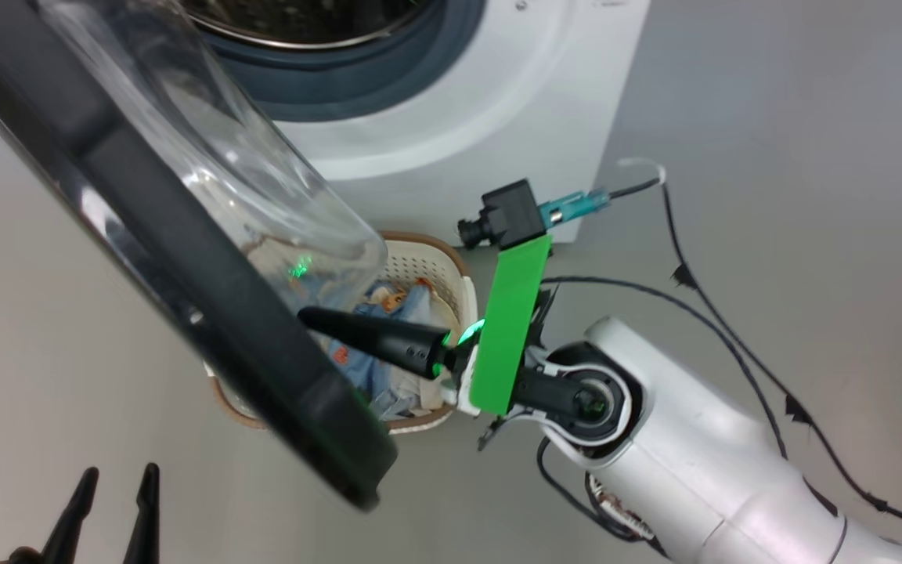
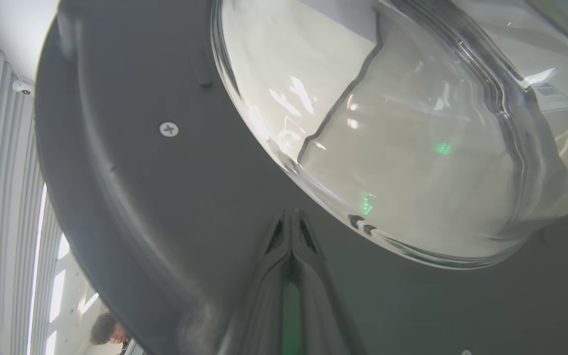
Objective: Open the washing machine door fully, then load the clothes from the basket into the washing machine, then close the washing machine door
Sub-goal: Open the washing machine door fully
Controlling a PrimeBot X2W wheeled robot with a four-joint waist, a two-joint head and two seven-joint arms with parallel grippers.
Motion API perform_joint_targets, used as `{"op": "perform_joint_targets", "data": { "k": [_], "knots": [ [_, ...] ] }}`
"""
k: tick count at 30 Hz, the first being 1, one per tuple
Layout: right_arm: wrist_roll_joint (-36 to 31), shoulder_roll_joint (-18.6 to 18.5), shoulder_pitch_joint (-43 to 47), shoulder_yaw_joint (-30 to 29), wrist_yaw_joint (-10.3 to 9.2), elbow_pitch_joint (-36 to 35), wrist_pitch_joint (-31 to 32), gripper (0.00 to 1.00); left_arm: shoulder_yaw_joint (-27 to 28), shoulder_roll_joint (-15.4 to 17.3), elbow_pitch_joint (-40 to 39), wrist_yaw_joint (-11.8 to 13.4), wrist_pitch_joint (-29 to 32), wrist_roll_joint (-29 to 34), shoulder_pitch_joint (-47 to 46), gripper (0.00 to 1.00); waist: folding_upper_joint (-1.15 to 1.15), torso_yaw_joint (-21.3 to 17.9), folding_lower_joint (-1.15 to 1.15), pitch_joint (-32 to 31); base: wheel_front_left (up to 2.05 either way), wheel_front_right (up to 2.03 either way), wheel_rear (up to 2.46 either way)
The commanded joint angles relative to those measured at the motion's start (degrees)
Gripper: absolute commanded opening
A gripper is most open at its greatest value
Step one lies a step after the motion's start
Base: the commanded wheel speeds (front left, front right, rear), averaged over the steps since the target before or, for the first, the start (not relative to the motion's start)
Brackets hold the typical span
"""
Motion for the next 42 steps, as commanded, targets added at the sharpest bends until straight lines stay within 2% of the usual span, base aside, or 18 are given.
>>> {"op": "perform_joint_targets", "data": {
  "k": [1,10,21,35,42],
  "knots": [
    [1.6,2.2,1.9,2.0,0.11,-1.7,-0.8,0.0,1.8,0.8,-0.5,-0.2,-0.5,0.5,-2.1,1.0,0.0,2.5,0.0,-2.5,0.0,0.0,0.0],
    [7.0,2.2,1.4,8.3,0.11,-1.3,-5.3,0.0,0.6,-0.9,0.8,-0.2,-0.5,0.7,-3.2,1.0,0.0,5.6,0.0,-4.0,0.0,0.0,0.0],
    [11.1,2.2,-1.0,13.4,0.11,-0.1,-10.5,0.0,0.1,-1.6,1.3,-0.2,-0.5,0.6,-4.4,1.0,0.0,7.5,0.0,-4.1,0.0,0.0,0.0],
    [13.1,2.2,-1.5,14.9,0.11,0.2,-13.2,0.0,0.0,-2.1,1.8,-0.2,-0.5,0.9,-4.7,1.0,0.0,9.2,0.0,-5.4,0.0,0.0,0.0],
    [10.7,2.2,-1.2,13.9,0.11,0.0,-15.0,0.0,1.7,-1.5,2.2,-0.2,-0.5,0.5,-4.8,1.0,0.0,8.5,0.0,-5.4,0.0,0.0,0.0]
  ]
}}
